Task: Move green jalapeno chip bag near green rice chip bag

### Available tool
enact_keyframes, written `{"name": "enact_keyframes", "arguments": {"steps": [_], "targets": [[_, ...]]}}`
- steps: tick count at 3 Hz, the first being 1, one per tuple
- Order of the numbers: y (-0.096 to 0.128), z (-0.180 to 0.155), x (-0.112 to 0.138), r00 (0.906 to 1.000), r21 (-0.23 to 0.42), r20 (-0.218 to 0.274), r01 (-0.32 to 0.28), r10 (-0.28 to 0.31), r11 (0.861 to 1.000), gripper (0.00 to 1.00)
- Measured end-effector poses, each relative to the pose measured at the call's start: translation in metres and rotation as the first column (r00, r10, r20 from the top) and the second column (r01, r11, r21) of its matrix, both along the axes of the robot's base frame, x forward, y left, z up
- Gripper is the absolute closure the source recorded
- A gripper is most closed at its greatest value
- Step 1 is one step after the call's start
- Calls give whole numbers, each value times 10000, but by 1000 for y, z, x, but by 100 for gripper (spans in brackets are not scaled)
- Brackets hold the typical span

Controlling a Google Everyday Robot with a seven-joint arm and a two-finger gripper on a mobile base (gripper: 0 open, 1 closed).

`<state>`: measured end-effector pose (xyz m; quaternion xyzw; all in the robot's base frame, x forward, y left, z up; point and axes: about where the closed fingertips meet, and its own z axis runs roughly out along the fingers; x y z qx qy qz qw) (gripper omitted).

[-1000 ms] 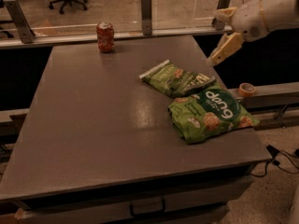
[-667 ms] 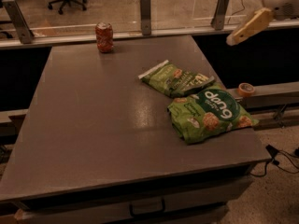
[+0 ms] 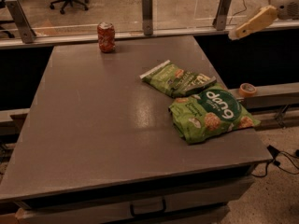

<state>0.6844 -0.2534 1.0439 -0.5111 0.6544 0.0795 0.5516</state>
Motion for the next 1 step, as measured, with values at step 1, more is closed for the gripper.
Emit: {"name": "enact_keyframes", "arguments": {"steps": [1], "targets": [[-58,52,1,9719,181,1633,1690,-1697,9854,0]]}}
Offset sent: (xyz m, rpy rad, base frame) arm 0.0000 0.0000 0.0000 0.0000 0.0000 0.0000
